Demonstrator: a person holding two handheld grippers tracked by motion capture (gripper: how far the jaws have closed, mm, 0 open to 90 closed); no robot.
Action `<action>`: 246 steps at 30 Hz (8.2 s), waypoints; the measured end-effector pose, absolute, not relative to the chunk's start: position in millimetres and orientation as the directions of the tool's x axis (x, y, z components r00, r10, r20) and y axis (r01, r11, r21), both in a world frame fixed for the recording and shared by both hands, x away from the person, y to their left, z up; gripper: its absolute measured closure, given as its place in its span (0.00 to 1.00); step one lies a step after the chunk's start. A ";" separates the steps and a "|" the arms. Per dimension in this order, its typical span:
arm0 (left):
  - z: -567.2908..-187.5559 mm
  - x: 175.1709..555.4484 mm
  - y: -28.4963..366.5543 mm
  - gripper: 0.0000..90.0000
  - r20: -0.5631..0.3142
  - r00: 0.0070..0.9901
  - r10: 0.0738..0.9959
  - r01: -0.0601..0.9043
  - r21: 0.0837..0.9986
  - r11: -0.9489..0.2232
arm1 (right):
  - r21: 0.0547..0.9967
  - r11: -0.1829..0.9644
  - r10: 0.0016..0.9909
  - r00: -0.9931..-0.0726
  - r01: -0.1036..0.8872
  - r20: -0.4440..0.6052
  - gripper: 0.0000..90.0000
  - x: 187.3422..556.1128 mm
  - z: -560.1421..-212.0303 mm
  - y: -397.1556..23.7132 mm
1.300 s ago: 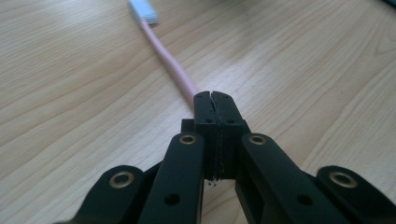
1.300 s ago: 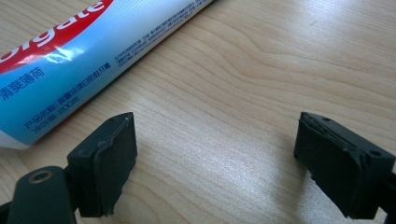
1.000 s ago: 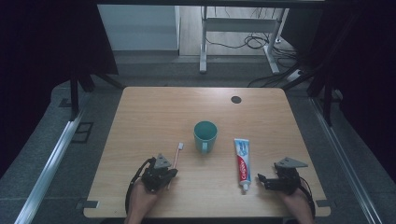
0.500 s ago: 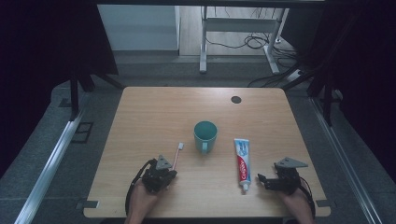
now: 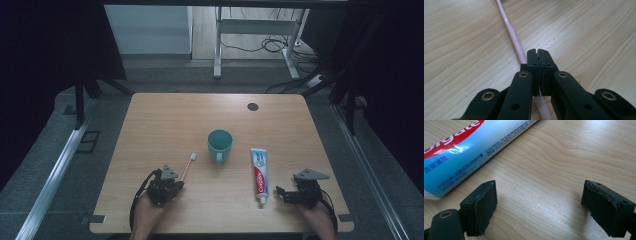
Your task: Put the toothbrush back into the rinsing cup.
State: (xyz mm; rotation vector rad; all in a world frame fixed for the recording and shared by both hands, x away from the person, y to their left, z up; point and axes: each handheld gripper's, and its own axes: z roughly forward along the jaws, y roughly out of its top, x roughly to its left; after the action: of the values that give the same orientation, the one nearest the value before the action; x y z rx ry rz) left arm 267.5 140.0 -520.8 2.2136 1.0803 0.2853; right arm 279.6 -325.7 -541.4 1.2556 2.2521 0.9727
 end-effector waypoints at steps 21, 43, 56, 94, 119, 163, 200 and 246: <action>-525.4 273.5 159.7 0.98 -0.092 0.591 0.801 0.662 0.622 -0.418 | 0.727 0.360 0.850 -0.527 0.584 0.002 0.14 279.6 -541.4 -325.7; -519.2 274.2 161.8 0.81 -0.068 0.589 0.805 0.652 0.628 -0.424 | 0.727 0.361 0.850 -0.527 0.584 0.002 0.14 279.7 -541.4 -325.7; -511.5 291.8 157.3 0.76 -0.071 0.579 0.812 0.712 0.530 -0.461 | 0.727 0.361 0.850 -0.526 0.585 0.001 0.14 279.6 -541.4 -325.6; -493.4 351.3 121.8 0.68 -0.067 0.609 0.790 0.785 0.195 -0.588 | 0.726 0.361 0.850 -0.527 0.585 0.002 0.14 279.6 -541.3 -325.7; -499.8 374.1 104.1 0.85 -0.043 0.596 0.802 0.802 0.077 -0.592 | 0.726 0.362 0.850 -0.527 0.585 0.001 0.14 279.6 -541.3 -325.8; -459.5 369.8 129.7 0.88 -0.113 0.596 0.795 0.775 0.339 -0.533 | 0.726 0.362 0.850 -0.527 0.585 0.001 0.14 279.5 -541.3 -325.8; -406.3 363.2 117.6 0.88 -0.087 0.693 0.715 0.607 0.607 -0.514 | 0.727 0.362 0.850 -0.527 0.583 0.000 0.14 279.7 -541.3 -325.8; -373.9 390.9 50.5 0.88 -0.066 0.726 0.685 0.466 0.779 -0.419 | 0.727 0.362 0.850 -0.527 0.584 0.000 0.14 279.7 -541.3 -325.8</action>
State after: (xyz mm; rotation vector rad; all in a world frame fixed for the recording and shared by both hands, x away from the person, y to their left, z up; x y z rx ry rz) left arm 390.9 50.5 -373.9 2.0919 0.8696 0.3328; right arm 279.7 -325.8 -541.3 1.2535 2.2523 0.9713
